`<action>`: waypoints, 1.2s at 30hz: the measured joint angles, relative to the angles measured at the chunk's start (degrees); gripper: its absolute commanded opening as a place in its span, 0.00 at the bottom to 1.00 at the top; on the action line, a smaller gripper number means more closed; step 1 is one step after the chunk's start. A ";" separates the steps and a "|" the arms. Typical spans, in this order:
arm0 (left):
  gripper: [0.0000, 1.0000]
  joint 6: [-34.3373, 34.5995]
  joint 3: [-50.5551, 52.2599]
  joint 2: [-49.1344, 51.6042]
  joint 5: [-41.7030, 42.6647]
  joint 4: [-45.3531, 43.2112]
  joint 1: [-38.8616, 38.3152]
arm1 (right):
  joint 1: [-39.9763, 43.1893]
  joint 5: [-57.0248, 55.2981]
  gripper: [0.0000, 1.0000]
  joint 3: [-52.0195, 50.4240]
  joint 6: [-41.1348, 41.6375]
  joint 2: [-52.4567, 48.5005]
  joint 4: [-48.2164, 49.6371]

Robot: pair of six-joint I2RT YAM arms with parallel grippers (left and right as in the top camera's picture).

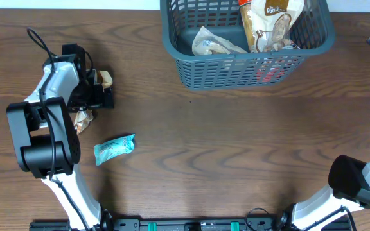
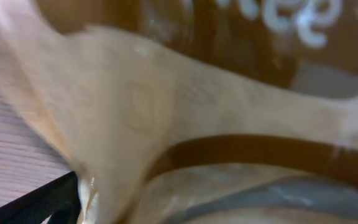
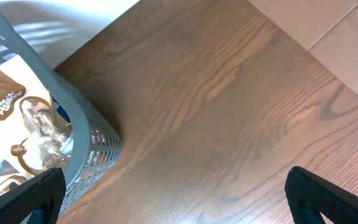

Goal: Pack container
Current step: 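Carry the second snack bag into the basket and open the left gripper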

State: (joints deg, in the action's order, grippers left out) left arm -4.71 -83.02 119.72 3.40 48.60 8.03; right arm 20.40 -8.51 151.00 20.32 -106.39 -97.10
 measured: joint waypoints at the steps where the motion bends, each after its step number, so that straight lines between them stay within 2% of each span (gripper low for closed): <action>1: 0.73 0.07 0.13 -0.02 0.20 -0.11 0.00 | 0.00 0.00 0.99 0.00 0.00 0.00 0.00; 2: 0.57 -0.02 0.17 -0.02 0.44 -0.28 0.00 | 0.00 -0.02 0.99 0.00 0.00 0.00 0.00; 3: 0.35 0.07 0.17 -0.02 0.59 -0.48 0.00 | 0.00 -0.02 0.99 0.00 0.00 0.00 0.00; 4: 0.26 0.04 0.20 -0.02 0.52 -0.87 0.00 | 0.00 0.00 0.99 0.00 0.00 0.00 0.00; 5: 0.20 -0.09 0.20 -0.02 0.52 -1.27 0.00 | 0.00 0.00 0.99 0.00 0.00 0.00 0.00; 9: 0.19 -0.20 0.20 -0.02 0.90 -2.51 -0.11 | 0.00 0.00 0.99 0.00 0.00 0.00 0.02; 10: 0.08 0.04 0.20 -0.02 0.90 -2.54 -0.11 | 0.00 0.00 0.99 0.00 0.00 0.00 0.02; 11: 0.06 0.74 0.20 -0.02 0.94 -2.54 -0.11 | 0.00 0.00 0.99 0.00 0.00 0.00 0.00; 18: 0.06 4.61 0.11 -0.04 0.70 -1.90 -0.13 | 0.00 0.00 0.99 0.00 0.00 0.00 0.00; 26: 0.06 6.45 0.02 -2.54 0.07 4.98 -3.17 | 0.00 0.00 0.99 0.00 0.00 0.00 0.00; 32: 0.06 6.58 -0.59 -16.06 0.07 4.13 -9.77 | 0.00 0.00 0.99 0.00 0.00 0.00 0.00; 36: 0.06 7.58 -5.95 -25.53 0.09 3.80 -14.80 | 0.00 0.04 0.99 0.00 0.00 0.00 0.00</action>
State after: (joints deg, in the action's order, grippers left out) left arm 2.87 -88.97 94.19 3.49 52.40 -6.76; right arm 20.40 -8.47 151.00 20.32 -106.39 -97.10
